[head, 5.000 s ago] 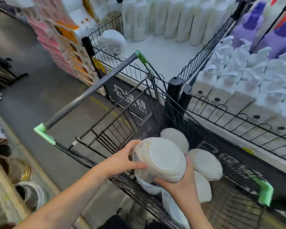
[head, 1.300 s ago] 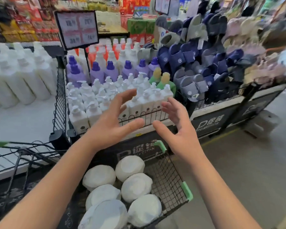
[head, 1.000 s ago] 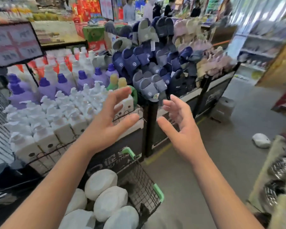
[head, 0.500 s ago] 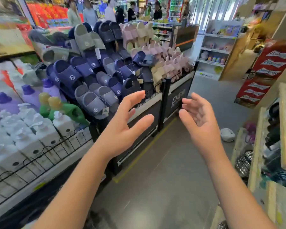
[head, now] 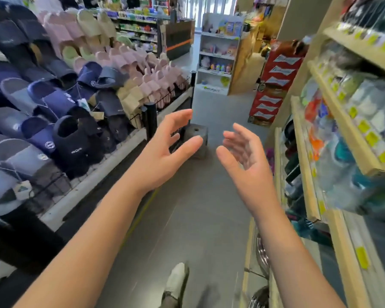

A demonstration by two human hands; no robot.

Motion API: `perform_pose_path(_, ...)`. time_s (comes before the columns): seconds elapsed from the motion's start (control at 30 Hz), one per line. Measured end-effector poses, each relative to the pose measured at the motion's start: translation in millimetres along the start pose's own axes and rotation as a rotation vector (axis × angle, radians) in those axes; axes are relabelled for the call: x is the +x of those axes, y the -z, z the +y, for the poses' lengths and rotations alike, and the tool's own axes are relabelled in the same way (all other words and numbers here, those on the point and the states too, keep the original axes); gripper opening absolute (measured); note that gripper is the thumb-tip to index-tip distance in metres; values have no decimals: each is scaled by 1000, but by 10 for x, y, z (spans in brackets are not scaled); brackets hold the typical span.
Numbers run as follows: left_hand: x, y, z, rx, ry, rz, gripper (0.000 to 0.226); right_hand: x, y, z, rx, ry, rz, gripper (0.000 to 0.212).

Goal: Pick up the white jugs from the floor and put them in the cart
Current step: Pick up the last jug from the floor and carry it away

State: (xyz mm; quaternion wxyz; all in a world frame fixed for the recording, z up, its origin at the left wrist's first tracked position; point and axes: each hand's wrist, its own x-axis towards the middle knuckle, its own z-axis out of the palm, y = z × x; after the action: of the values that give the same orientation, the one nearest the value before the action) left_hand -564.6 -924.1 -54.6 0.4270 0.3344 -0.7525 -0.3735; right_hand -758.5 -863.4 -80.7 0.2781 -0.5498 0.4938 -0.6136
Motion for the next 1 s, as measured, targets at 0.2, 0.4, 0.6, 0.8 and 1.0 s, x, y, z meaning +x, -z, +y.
perform_pose_path(0.2,1354,-266,-725,-47,-51,-105,73,1146,249,591,-109,-24,87,64)
perform_pose_path(0.4,2858,-365,-1295,-108,-56,-186,70,2506,388,1004,-157,-81,138,64)
perform_pose_path(0.6,4029,-706,-1637,-151,-57,-253,72,3437,671,1445,-186,-126,172,59)
perform_pose_path(0.8,4880,-1209,-2023,-141,-22,-303,72,4254,991,2063,-136,-153,201,66)
perform_pose_path(1.0,5888,-1885,-2398,-122,-20,-311,70,5159,1577,2747,-92,-144,204,71)
